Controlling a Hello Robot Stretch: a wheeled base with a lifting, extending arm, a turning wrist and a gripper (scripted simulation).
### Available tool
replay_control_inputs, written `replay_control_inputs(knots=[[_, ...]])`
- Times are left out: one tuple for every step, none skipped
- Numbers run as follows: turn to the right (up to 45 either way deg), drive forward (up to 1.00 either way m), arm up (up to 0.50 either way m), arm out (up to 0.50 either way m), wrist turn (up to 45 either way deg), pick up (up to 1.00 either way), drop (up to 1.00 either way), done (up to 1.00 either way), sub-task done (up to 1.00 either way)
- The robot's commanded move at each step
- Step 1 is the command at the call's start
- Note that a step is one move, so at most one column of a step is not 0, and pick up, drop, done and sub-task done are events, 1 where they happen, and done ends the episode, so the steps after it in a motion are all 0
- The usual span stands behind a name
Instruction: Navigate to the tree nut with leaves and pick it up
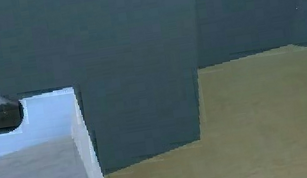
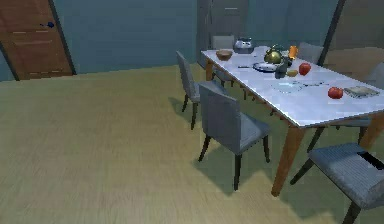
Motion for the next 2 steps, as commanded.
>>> replay_control_inputs(knots=[[3.0, 0.0, 0.0, 0.0, 0.0, 0.0, 0.0, 0.0, 0.0], [0.0, 0.6, 0.0, 0.0, 0.0, 0.0, 0.0, 0.0, 0.0]])
